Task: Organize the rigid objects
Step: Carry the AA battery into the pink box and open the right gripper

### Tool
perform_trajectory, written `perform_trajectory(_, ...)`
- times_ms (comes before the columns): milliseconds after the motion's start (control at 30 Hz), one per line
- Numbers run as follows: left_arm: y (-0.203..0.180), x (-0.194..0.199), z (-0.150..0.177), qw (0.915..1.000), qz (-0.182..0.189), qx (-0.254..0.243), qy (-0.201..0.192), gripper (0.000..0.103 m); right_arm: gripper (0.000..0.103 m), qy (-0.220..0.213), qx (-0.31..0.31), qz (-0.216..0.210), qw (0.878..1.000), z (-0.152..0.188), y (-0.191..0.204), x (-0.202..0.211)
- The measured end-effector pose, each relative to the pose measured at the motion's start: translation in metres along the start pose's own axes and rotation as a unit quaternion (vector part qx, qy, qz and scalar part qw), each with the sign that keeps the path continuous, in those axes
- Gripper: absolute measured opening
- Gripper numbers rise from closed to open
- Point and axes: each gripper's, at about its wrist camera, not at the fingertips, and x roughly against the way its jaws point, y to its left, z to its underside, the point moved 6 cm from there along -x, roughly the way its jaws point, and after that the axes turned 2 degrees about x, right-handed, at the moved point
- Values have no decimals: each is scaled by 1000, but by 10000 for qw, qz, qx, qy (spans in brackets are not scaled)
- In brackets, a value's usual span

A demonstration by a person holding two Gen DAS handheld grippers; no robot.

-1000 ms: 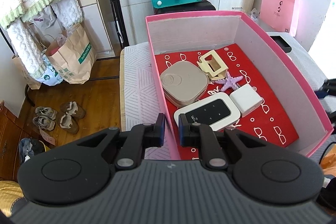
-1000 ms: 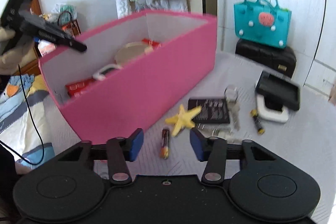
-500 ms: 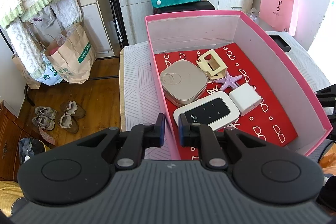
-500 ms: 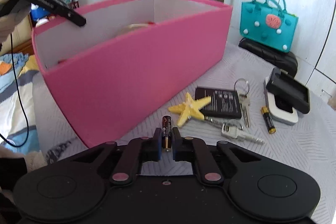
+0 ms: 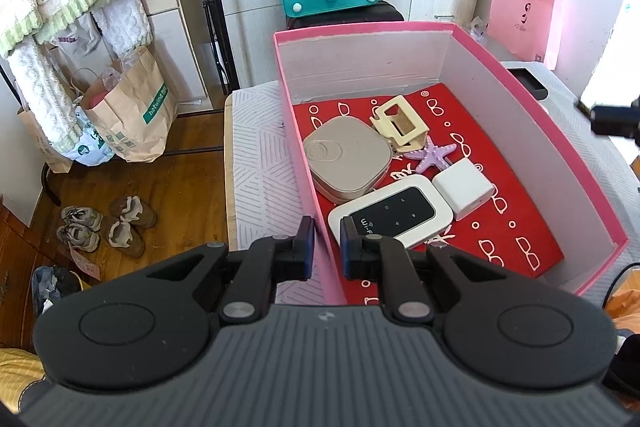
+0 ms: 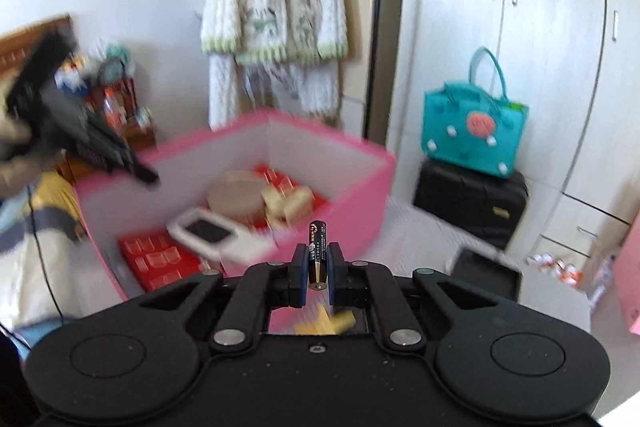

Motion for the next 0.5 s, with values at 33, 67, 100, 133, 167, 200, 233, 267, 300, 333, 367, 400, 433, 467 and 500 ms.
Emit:
perform_trajectory(33, 0, 0, 0, 10000, 10, -2, -3, 12, 11, -37, -20, -111, 9999, -8, 3, -2)
perform_trajectory(67, 0, 0, 0, 10000, 23, -1, -6, 12, 11, -67, -24, -201, 9998, -15, 5, -6)
perform_trajectory(100, 1, 0, 0, 10000, 34, 0, -6, 12, 11, -74, -4, -271, 9996, -21, 7, -12)
perform_trajectory(133, 1, 0, 0, 10000, 50, -1, -4, 12, 11, -57, 45, -314, 9995, -25, 12, -17)
perform_trajectory(167, 2, 0, 0, 10000, 64, -7, 1, 12, 11, -26, 112, -348, 9993, -29, 15, -26)
perform_trajectory(200, 2, 0, 0, 10000, 80, -3, 12, 12, 11, 18, 192, -357, 9992, -33, 18, -36)
perform_trajectory(233, 3, 0, -1, 9999, 104, 17, 28, 12, 11, 80, 274, -356, 9990, -36, 21, -46)
perform_trajectory(267, 3, 0, -1, 9999, 121, 20, 24, 12, 11, 142, 346, -332, 9987, -37, 23, -56)
perform_trajectory(300, 3, 1, -1, 9999, 135, 22, 7, 12, 11, 222, 462, -282, 9983, -38, 26, -67)
perform_trajectory(333, 4, 1, -1, 9999, 144, 36, 2, 12, 11, 306, 609, -208, 9975, -40, 29, -77)
perform_trajectory(367, 4, 1, -1, 9999, 146, 31, -5, 12, 11, 403, 732, -155, 9964, -41, 30, -88)
perform_trajectory(400, 4, 1, -1, 9999, 155, 33, -2, 12, 11, 508, 842, -85, 9951, -42, 31, -100)
perform_trajectory(433, 5, 1, -1, 9998, 177, 53, 8, 12, 11, 618, 885, -51, 9941, -42, 31, -109)
perform_trajectory(467, 6, 1, -1, 9998, 193, 69, 20, 12, 11, 750, 863, -45, 9934, -42, 29, -118)
perform_trajectory(500, 6, 1, -2, 9998, 203, 80, 34, 12, 11, 872, 817, -18, 9928, -41, 27, -126)
